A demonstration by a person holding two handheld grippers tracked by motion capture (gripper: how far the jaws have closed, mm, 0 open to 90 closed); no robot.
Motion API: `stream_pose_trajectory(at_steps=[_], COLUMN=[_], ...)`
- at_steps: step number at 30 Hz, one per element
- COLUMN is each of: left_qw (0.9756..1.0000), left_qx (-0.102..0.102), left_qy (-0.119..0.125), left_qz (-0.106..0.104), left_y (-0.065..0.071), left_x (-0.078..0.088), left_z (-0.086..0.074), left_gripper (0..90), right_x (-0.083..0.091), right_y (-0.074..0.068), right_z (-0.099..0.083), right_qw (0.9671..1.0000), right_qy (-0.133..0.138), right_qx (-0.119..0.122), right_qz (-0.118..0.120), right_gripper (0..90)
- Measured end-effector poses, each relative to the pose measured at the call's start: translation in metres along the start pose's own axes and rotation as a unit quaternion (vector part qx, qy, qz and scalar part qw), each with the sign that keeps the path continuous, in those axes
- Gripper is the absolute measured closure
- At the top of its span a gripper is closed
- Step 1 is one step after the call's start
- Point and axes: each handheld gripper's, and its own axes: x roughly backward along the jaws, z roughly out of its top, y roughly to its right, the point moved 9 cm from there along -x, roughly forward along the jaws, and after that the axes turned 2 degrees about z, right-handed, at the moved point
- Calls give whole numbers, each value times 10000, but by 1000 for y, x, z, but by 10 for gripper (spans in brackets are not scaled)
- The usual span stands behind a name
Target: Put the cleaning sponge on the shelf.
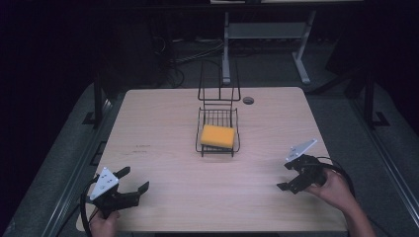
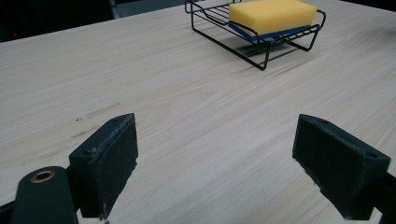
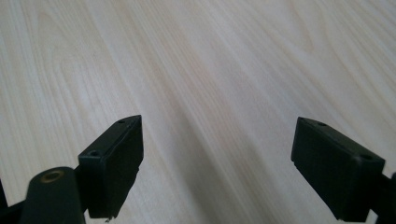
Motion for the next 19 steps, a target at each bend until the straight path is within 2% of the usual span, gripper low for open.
stream_pose_trajectory(at_steps=[3,5,6,8,9,11,12,13,14,15,16,17,19], left_qw=[10000,10000,10000,10000,10000,10000,9999,9999,9999,9998,9998,9998,9999], left_qx=[15,30,31,35,41,75,100,136,152,165,159,163,145], left_qy=[18,23,24,17,15,32,40,64,73,74,70,76,75], left_qz=[0,17,8,22,24,-10,-18,-16,-26,-39,-53,-52,-28], left_y=[0,0,0,0,-1,-1,-1,-1,-2,-2,-1,-1,-1], left_x=[0,0,0,0,0,0,0,0,-1,-1,-1,-2,-2], left_z=[0,0,0,-1,-1,-1,-1,0,0,0,0,0,1], left_gripper=[134,134,134,134,135,134,134,134,135,134,134,134,134], right_x=[3,6,7,10,12,15,16,16,13,12,14,15,16], right_y=[-4,-8,-11,-15,-19,-28,-40,-46,-53,-57,-58,-58,-53], right_z=[-4,-6,-7,-12,-14,-18,-23,-28,-33,-37,-37,-36,-36], right_qw=[9999,9996,9993,9974,9945,9896,9793,9737,9733,9750,9725,9675,9652], right_qy=[147,253,313,376,596,975,1597,1876,1928,1836,1931,2155,2221], right_qx=[-28,-59,-36,-104,-178,-252,-510,-648,-730,-723,-677,-605,-693], right_qz=[-34,-145,-223,-614,-839,-1028,-1135,-1120,-1013,-1021,-1111,-1175,-1193], right_gripper=[165,164,164,164,164,152,144,151,144,143,143,144,143])
